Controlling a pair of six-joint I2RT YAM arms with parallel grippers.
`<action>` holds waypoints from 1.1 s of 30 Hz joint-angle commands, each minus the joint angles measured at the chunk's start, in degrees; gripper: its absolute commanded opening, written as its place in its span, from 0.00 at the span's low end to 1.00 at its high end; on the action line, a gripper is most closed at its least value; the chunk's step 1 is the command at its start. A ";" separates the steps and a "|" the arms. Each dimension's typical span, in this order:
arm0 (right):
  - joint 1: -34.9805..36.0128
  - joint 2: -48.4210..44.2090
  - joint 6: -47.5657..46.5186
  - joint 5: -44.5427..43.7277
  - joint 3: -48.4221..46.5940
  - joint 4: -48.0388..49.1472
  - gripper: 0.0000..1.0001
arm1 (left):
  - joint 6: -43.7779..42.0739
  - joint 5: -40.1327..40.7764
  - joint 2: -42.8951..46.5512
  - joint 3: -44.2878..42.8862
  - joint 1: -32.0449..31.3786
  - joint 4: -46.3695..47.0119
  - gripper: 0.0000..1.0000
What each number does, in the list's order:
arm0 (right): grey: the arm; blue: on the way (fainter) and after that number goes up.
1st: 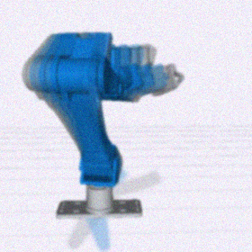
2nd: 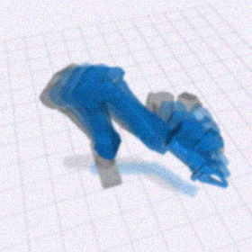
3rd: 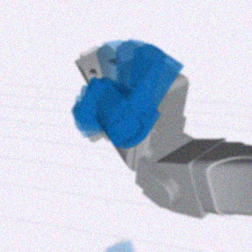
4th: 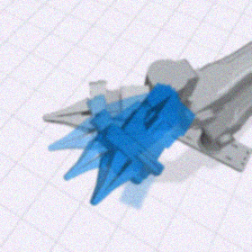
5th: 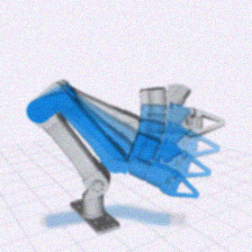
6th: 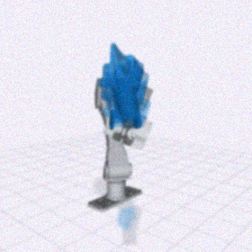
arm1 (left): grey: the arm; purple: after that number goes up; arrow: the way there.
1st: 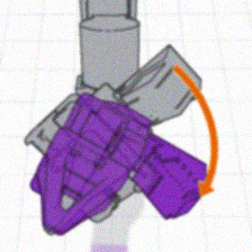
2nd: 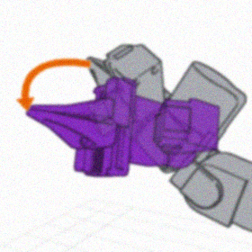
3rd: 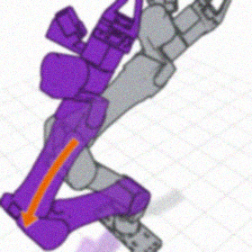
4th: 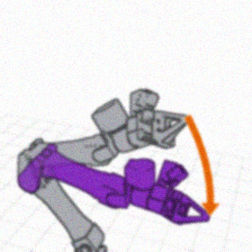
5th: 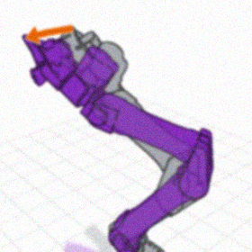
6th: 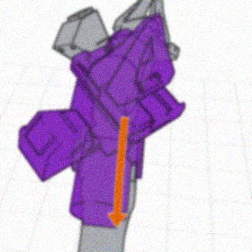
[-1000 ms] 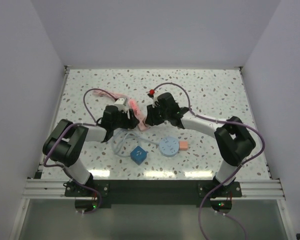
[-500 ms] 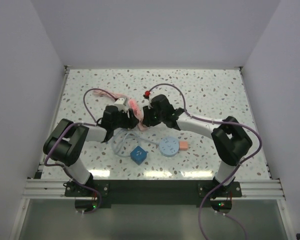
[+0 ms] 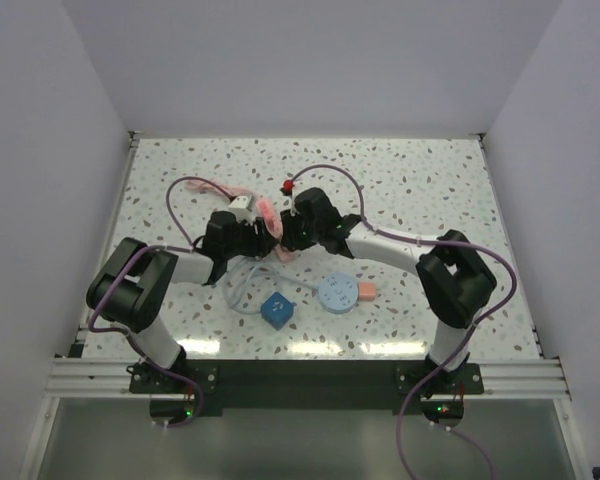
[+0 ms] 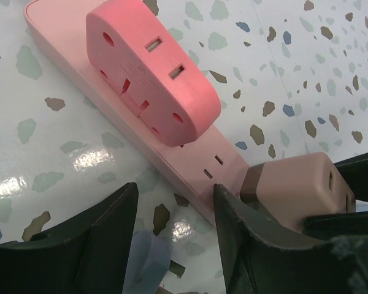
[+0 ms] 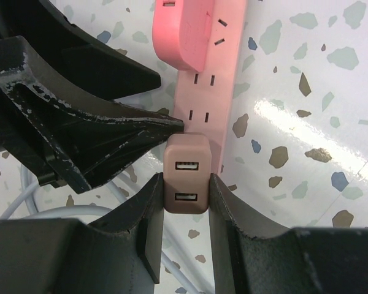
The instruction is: Insert the plug
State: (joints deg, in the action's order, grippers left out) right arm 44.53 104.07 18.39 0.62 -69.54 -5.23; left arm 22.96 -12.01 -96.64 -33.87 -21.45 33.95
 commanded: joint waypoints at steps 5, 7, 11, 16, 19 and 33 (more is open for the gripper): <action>1.08 1.57 -0.20 -2.29 -3.23 -1.97 0.00 | -1.34 1.11 0.14 1.35 0.18 1.29 0.56; 1.61 1.66 -0.29 -2.73 -3.50 -2.67 0.00 | -1.34 1.02 0.14 1.43 0.18 1.55 0.56; 2.40 1.31 -0.64 -4.40 -3.76 -3.90 0.00 | -1.43 0.94 -0.13 1.61 0.18 1.81 0.56; 2.75 0.78 -0.81 -6.07 -3.94 -5.04 0.00 | -1.34 0.50 -0.22 1.88 0.18 2.43 0.56; 3.01 0.08 -0.81 -7.12 -3.76 -5.31 0.00 | -1.34 0.41 -0.22 1.96 0.18 2.43 0.56; 3.45 -3.61 -0.99 -7.83 -2.71 -4.87 0.00 | -1.34 0.23 0.31 1.96 0.18 2.43 0.55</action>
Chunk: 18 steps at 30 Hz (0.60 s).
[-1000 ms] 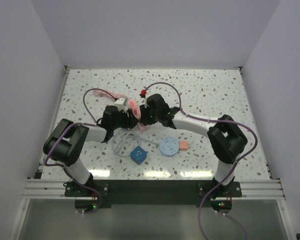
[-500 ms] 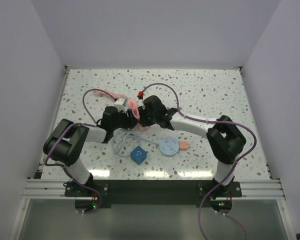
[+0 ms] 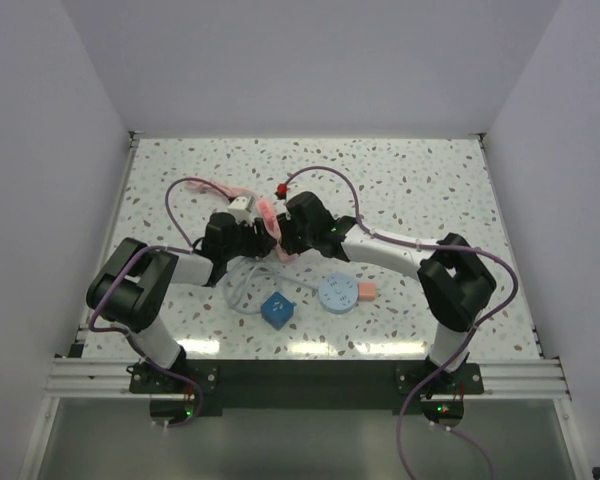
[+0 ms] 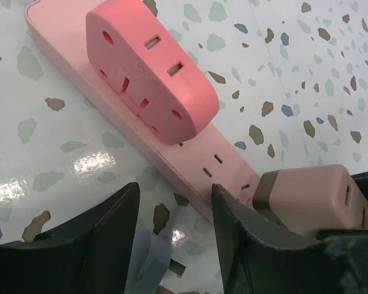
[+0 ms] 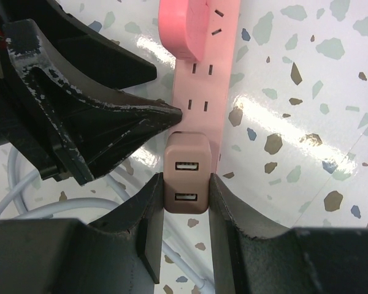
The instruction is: Insert the plug
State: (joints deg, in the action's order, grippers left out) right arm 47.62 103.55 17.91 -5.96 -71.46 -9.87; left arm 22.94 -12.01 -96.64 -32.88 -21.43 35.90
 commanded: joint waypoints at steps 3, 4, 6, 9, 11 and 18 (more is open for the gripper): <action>0.37 -2.30 -0.51 -0.64 -1.22 -0.59 0.00 | -1.32 0.23 0.49 1.07 0.07 0.49 0.55; 0.46 -1.95 -0.51 -0.46 -1.22 -0.33 0.00 | -1.32 0.23 0.58 1.33 0.16 0.49 0.55; 0.37 -1.68 -0.33 -0.46 -1.40 -0.33 0.00 | -1.41 0.15 0.75 1.33 0.07 0.49 0.55; 0.37 -1.15 -0.33 -0.55 -1.40 -0.15 0.00 | -1.41 0.23 0.84 1.33 0.07 0.40 0.55; 0.46 -0.72 -0.33 -0.64 -1.57 0.11 0.00 | -1.41 0.15 0.93 1.24 0.16 0.40 0.55; 0.37 0.86 -0.25 -0.46 -2.19 0.37 0.00 | -1.41 0.06 1.02 1.24 0.07 0.40 0.54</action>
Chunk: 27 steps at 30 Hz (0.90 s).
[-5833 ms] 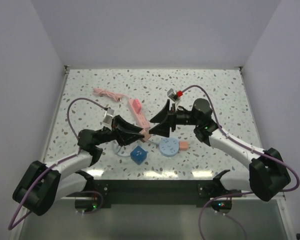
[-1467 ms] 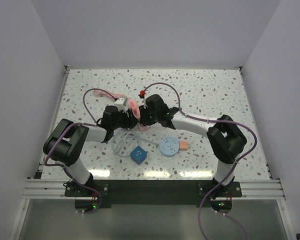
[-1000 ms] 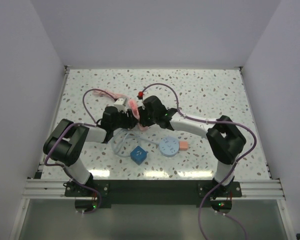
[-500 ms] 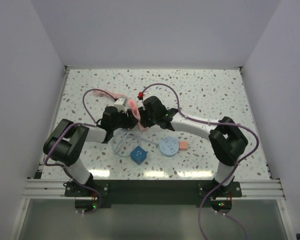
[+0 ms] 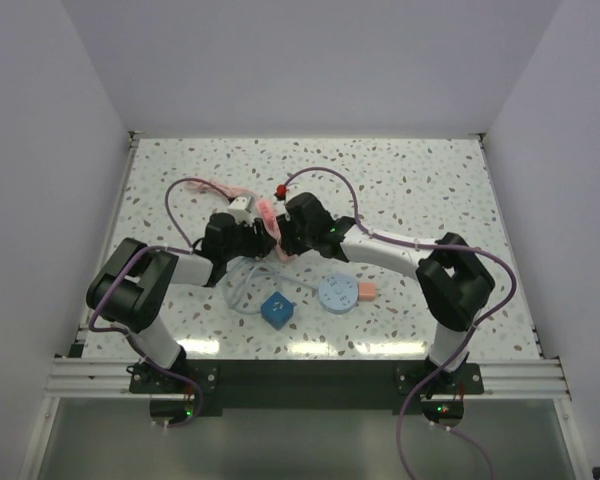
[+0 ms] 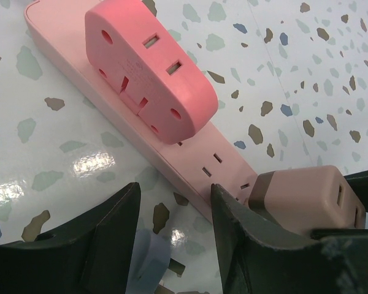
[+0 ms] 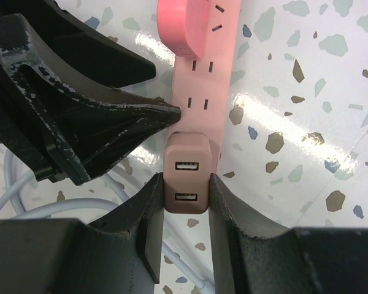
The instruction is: Insert the plug
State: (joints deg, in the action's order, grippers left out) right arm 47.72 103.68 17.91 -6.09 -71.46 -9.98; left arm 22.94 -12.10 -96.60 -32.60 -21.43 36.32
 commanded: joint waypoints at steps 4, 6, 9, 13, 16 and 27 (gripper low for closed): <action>0.35 1.44 -0.16 -0.24 -2.54 0.66 0.00 | -1.49 0.23 0.97 0.96 0.16 -0.02 0.54; 0.35 1.61 -0.16 -0.24 -2.54 0.92 0.00 | -1.58 0.32 0.88 1.05 0.16 -0.10 0.54; 0.35 1.96 -0.07 -0.24 -2.72 1.01 0.00 | -1.58 0.32 0.71 1.13 0.07 -0.02 0.54; 0.35 2.05 0.02 -0.07 -2.98 0.66 0.00 | -1.58 0.32 0.71 1.05 0.16 -0.02 0.54; 0.35 1.79 -0.07 -0.33 -2.81 0.31 0.00 | -1.76 0.32 0.80 1.05 0.16 -0.02 0.54; 0.44 3.55 -0.16 -1.12 -3.51 -1.36 0.00 | -1.58 0.14 1.06 1.31 0.16 0.16 0.54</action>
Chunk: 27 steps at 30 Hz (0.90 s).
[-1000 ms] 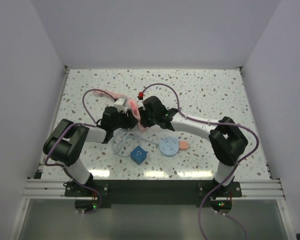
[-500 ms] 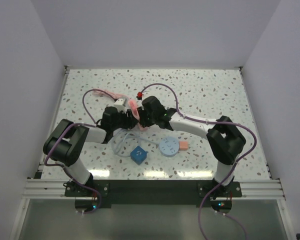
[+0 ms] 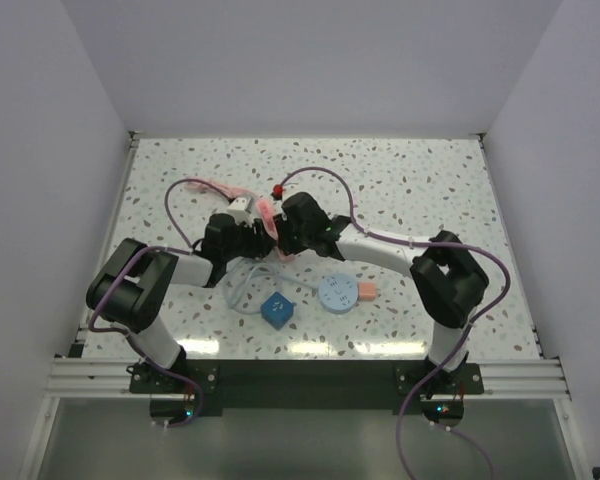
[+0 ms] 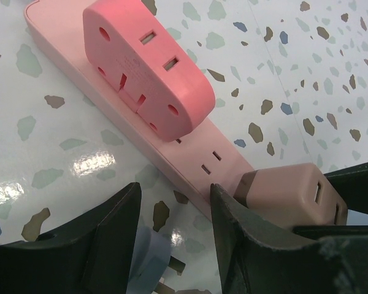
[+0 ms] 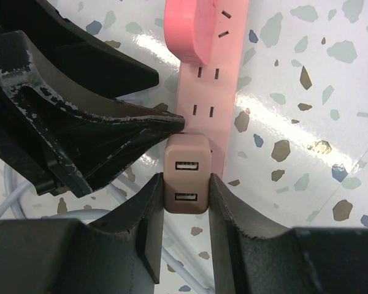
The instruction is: Insert the plug
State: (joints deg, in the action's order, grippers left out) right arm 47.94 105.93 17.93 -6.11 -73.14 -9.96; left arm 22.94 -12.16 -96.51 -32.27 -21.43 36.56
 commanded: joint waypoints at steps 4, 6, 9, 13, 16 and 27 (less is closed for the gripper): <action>0.66 1.74 -0.62 -3.29 -2.18 -2.35 0.00 | -1.49 0.21 1.15 1.33 0.16 0.18 0.54; 1.01 2.09 -1.06 -4.35 -2.62 -3.23 0.00 | -1.41 0.12 0.97 1.42 0.16 0.36 0.54; 1.80 2.70 -1.58 -5.93 -3.05 -4.28 0.00 | -1.32 0.12 1.14 1.60 0.16 0.62 0.54; 2.59 3.93 -2.29 -8.13 -4.11 -6.30 0.00 | -0.97 1.26 3.16 2.74 0.16 1.59 0.57; 2.94 4.37 -2.46 -9.44 -4.20 -7.09 0.00 | -1.23 1.88 5.36 3.18 0.16 0.98 0.59; 3.91 6.92 -2.73 -11.99 -4.11 -8.68 0.00 | -1.58 4.34 13.10 5.73 0.25 -1.75 0.60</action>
State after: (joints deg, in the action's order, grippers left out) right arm 52.10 108.81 15.94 -15.70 -77.93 -14.90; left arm 22.90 -9.21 -86.15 -27.27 -21.43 34.85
